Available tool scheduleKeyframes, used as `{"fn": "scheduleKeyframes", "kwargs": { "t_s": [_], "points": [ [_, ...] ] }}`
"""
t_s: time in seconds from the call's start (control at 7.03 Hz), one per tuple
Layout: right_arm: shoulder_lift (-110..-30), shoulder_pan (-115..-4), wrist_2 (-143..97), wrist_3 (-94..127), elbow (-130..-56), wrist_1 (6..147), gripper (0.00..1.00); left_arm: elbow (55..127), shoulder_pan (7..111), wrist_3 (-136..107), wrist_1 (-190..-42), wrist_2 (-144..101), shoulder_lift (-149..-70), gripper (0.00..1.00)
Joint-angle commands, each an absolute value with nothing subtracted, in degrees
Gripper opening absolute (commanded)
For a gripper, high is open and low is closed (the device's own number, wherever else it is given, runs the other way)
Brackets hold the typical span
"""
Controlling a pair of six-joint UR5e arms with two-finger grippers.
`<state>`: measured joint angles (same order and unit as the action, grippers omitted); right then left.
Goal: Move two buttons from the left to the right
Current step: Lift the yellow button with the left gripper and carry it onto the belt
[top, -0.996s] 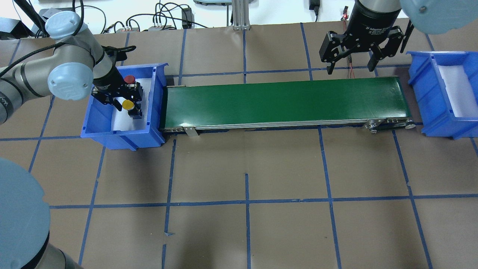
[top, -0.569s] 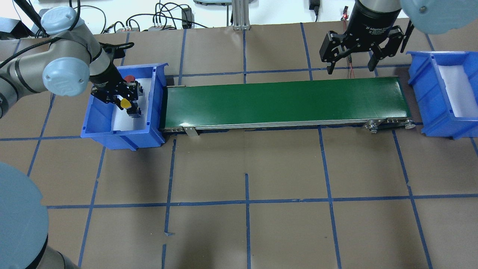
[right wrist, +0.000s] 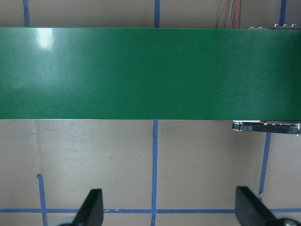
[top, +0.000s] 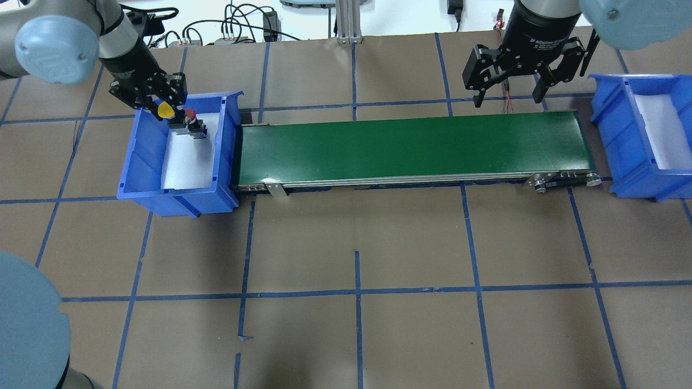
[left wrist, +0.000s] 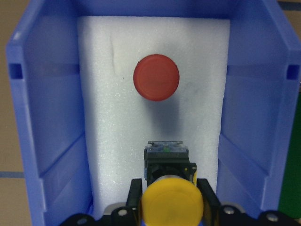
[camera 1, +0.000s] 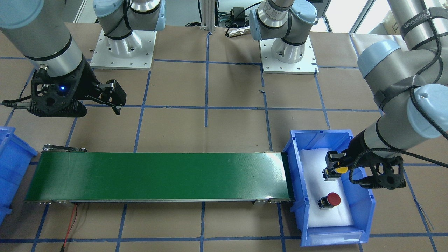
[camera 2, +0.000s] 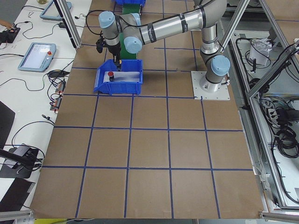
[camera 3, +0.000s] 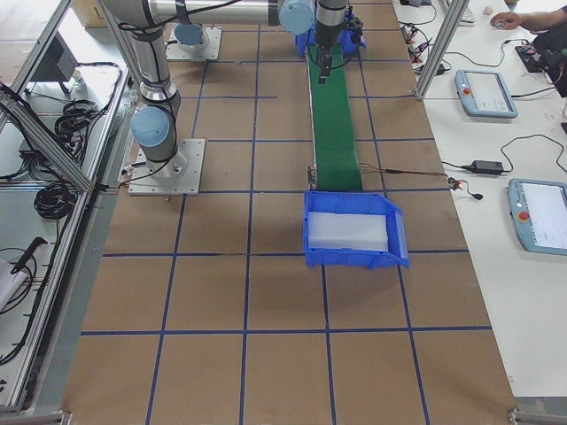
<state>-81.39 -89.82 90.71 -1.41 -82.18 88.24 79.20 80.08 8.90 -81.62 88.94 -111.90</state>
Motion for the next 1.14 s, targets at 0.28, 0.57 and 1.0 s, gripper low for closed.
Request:
{"fn": "scheduleKeyframes", "kwargs": {
  "t_s": [0.28,0.57,1.0],
  "points": [
    [-81.3,-89.7,90.6,-1.4,-82.2,88.4,1.0,74.7,91.3,-2.4,-84.1,88.3,-116.3,0.33],
    [-81.2,-89.7,90.6,-1.3,-82.2,88.6,1.0,75.4,96.0,-8.2,-81.4,88.9,-118.2,0.33],
    [-81.0,-89.7,90.6,-1.4,-82.2,88.7,1.0,82.2,96.9,-11.3,-75.8,88.9,-116.2,0.33]
  ]
}}
